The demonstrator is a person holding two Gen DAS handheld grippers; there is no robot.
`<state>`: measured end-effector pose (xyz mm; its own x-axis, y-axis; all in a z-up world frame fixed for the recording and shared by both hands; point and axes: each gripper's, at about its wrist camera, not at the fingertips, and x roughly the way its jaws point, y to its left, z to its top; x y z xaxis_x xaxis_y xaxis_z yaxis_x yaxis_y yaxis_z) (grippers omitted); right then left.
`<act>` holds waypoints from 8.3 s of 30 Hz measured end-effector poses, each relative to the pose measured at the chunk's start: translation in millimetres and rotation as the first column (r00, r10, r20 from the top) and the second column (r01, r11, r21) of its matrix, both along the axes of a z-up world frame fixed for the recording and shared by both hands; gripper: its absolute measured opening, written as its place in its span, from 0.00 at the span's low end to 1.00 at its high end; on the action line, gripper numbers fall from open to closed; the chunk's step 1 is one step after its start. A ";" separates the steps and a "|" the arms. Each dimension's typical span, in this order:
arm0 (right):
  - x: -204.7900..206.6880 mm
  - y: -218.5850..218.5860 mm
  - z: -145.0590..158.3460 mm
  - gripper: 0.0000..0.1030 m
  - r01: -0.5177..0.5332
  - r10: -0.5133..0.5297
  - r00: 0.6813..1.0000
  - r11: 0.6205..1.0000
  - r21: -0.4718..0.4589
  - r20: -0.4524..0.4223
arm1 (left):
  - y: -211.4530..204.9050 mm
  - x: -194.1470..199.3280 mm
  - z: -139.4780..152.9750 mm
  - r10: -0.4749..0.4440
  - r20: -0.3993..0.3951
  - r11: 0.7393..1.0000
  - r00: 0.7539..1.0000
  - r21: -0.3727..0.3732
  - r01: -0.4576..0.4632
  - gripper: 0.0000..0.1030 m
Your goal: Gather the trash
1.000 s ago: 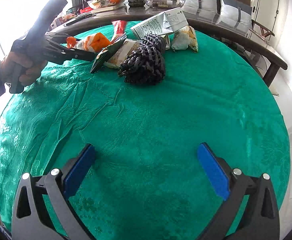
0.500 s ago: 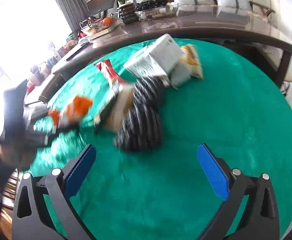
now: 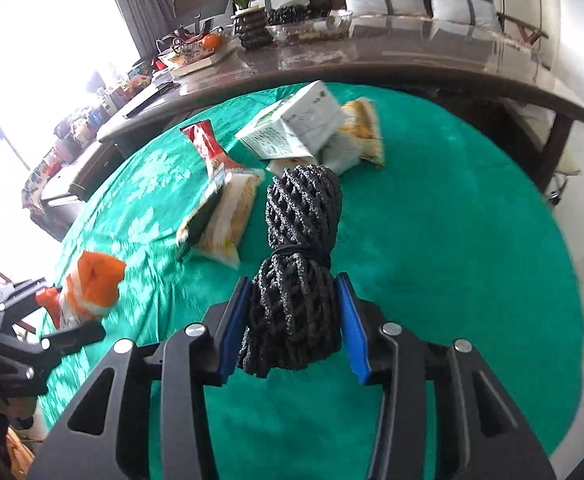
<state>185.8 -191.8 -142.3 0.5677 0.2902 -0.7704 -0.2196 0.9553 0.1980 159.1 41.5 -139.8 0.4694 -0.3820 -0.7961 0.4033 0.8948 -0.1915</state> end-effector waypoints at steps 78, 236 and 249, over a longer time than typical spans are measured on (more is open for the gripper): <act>-56.1 -24.3 -51.2 0.84 0.051 -0.049 0.999 0.987 -0.152 0.015 | -71.7 -22.2 -48.9 0.057 0.048 0.981 0.997 0.183 -0.065 0.96; -68.0 -43.8 -49.3 0.90 -0.014 0.017 1.000 0.987 -0.160 0.022 | -10.3 68.1 -25.2 0.117 -0.048 0.989 0.992 -0.087 -0.121 0.41; -59.5 -40.7 -45.9 0.93 0.010 -0.009 1.000 0.991 -0.137 0.004 | 18.2 56.5 -18.7 0.138 -0.046 0.984 0.989 -0.105 -0.142 0.17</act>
